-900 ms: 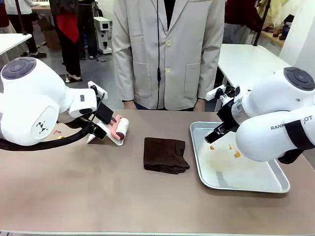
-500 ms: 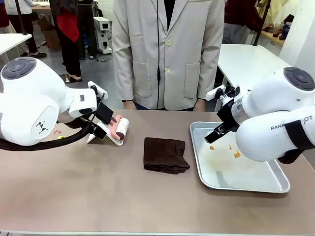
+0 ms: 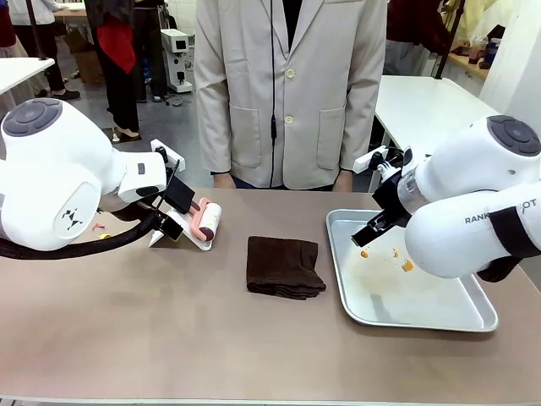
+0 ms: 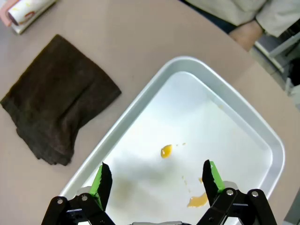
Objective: Clean the surface of the table.
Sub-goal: Hold the Lint Roller with your left hand and the towel with your right hand.
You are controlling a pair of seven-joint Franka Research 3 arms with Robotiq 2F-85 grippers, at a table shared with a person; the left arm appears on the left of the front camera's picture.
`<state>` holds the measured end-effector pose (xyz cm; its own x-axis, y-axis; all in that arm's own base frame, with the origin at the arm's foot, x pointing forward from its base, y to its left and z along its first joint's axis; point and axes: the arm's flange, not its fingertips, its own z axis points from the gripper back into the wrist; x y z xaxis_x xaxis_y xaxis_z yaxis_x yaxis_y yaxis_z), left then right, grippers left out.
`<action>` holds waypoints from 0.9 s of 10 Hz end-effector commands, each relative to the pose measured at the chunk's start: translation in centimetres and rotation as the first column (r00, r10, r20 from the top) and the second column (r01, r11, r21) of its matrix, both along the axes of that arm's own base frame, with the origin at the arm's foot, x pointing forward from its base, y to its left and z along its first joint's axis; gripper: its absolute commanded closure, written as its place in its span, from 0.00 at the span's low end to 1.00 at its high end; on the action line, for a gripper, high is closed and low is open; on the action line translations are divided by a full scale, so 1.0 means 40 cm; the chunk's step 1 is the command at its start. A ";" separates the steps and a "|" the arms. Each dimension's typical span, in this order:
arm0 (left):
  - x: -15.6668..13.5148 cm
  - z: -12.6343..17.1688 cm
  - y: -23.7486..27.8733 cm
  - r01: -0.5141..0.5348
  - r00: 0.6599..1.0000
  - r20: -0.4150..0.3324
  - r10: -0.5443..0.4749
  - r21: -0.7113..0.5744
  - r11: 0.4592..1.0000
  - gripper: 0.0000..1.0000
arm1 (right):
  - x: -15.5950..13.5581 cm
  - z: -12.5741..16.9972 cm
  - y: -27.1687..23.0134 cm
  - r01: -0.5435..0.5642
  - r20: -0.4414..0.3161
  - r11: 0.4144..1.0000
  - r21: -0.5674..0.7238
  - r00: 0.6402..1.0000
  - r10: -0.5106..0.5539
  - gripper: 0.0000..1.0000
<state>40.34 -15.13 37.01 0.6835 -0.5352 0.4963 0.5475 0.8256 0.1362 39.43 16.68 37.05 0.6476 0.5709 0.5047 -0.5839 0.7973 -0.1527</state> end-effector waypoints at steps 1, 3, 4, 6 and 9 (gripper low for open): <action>0.000 0.000 0.000 0.001 1.000 0.000 -0.001 0.000 1.000 0.00 | 0.000 0.000 0.000 0.000 0.000 1.000 0.000 1.000 0.000 0.00; 0.000 0.000 0.000 0.001 1.000 0.000 -0.001 0.000 1.000 0.00 | 0.000 0.000 0.000 0.000 0.000 1.000 0.000 1.000 0.000 0.00; 0.000 0.000 0.000 0.001 1.000 0.000 -0.001 0.000 1.000 0.00 | 0.000 0.000 0.000 0.000 0.000 1.000 0.000 1.000 0.000 0.00; -0.018 0.020 0.011 0.026 0.998 -0.055 -0.029 -0.052 0.998 0.00 | 0.003 0.011 0.002 0.121 -0.077 0.992 -0.016 0.990 -0.122 0.00; -0.068 0.094 0.075 -0.050 0.952 -0.307 -0.004 -0.165 0.985 0.00 | -0.021 0.099 -0.028 0.326 -0.372 0.942 0.081 0.887 -0.275 0.00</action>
